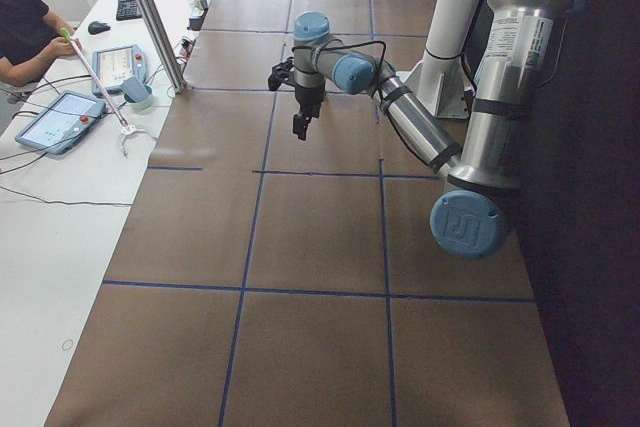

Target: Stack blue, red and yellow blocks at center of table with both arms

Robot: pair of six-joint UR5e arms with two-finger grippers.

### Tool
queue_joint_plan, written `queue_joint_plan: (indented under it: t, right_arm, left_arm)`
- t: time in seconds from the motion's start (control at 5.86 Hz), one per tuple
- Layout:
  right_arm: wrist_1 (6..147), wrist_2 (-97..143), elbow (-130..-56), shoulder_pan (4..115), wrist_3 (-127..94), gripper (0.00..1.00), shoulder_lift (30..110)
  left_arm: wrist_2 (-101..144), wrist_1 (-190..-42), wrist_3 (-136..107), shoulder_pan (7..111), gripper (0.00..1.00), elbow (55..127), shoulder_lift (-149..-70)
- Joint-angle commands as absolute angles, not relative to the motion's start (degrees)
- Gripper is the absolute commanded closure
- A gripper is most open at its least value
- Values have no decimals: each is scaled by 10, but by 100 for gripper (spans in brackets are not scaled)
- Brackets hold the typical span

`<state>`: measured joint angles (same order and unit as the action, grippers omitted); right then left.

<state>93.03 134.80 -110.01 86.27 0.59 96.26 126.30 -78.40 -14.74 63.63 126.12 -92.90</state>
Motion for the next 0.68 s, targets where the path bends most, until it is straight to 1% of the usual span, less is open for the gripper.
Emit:
queue_joint_plan:
  t: [0.0,0.17,0.34,0.51]
  right_arm:
    - [1013,1342,-1094,887,89,0,952]
    - [1007,1343,-1082,886,91,0,968]
    - [997,1345,-1082,886,91,0,986]
    - [950,1343,-1079,886,91,0,1006]
  left_arm:
    - [1287,-782,99,805,0,1193,-847]
    - [1327,-782,179,880,0,1107,-847]
    - [1348,-773,178,911,0,1049,-848]
    - [1352,-763,144,912,0,1035,-845]
